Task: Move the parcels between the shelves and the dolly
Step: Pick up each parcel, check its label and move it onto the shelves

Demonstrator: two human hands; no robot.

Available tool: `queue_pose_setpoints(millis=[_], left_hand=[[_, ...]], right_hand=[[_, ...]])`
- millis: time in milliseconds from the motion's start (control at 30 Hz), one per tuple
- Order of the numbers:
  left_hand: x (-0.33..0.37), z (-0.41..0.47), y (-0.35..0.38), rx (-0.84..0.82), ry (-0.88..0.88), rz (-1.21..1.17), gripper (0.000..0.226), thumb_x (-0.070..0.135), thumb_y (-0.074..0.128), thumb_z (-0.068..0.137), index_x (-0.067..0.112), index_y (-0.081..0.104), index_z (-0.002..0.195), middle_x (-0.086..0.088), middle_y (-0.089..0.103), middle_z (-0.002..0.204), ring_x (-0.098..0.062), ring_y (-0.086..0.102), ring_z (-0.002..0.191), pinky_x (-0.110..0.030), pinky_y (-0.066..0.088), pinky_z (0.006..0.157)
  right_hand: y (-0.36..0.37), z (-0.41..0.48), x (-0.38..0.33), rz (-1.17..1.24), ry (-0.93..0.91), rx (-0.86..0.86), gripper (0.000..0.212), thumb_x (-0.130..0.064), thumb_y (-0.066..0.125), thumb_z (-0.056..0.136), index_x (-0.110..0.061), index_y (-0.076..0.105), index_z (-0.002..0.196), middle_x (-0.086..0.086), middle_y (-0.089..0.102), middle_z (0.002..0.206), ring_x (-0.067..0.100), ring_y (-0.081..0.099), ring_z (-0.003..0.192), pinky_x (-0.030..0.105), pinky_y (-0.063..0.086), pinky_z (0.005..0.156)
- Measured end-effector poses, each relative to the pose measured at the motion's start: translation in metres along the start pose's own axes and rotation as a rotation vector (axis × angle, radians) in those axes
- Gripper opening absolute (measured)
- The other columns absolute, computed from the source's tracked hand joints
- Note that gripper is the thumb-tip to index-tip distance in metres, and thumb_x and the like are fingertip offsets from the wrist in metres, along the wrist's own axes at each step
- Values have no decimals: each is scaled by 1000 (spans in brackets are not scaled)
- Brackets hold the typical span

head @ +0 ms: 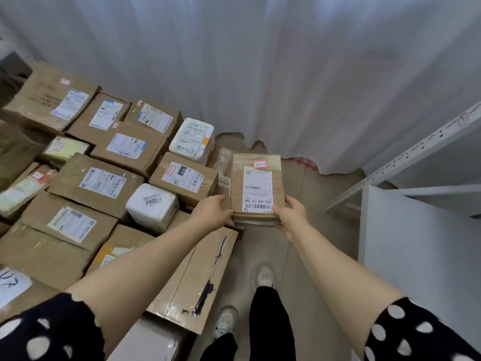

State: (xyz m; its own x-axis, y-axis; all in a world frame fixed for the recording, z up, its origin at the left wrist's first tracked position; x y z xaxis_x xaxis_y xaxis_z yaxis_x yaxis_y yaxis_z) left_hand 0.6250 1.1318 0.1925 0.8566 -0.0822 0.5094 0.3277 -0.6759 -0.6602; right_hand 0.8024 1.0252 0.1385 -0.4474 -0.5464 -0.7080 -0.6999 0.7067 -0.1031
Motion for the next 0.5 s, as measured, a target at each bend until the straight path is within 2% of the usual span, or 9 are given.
queue_pose_setpoints(millis=[67,200,333,433,500], left_hand=[[-10,28,-3,0,-25,59,50,26,56,93,10,45,139,-8,54,135,-24,50,122,-35,44,97],[-31,80,-6,20,-77,142,46,16,58,90,15,49,135,-8,57,129,-25,55,113,-32,47,84],[-56,123,1,10,-137,268,47,4,52,87,14,48,133,-10,54,129,-30,53,116,-42,50,92],[-65,145,13,6,-130,299,52,-5,50,83,11,48,132,-9,51,127,-29,48,119,-40,46,95],[-69,156,19,23,-95,291,51,-3,50,82,10,49,131,-9,49,127,-29,46,119,-39,44,96]], right_hand=[[13,34,-5,-48,-3,-18,59,1,59,89,-14,39,142,11,61,126,26,63,107,45,52,94],[44,91,1,-68,47,-53,63,1,60,89,-15,36,144,10,58,129,28,61,111,48,51,95],[65,126,29,-71,109,-57,58,3,59,89,-13,38,141,10,59,127,28,60,113,48,47,100],[72,136,60,-76,176,-56,65,0,59,89,-17,31,145,8,57,132,25,57,116,46,45,102],[76,140,77,-73,200,-57,68,-1,59,89,-17,28,147,7,55,133,25,56,118,46,45,103]])
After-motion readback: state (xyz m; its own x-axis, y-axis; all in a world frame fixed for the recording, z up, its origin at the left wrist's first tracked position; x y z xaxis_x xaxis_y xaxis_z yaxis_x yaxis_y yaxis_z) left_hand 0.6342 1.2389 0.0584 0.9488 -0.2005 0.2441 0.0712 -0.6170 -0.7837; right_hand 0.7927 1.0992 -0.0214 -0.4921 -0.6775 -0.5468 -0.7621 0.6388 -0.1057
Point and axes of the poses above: each hand's wrist, its own z-axis towards the middle knuckle, its own y-axis out of the palm, x = y × z, the point moved 7 cm from there along z, towards the middle knuckle
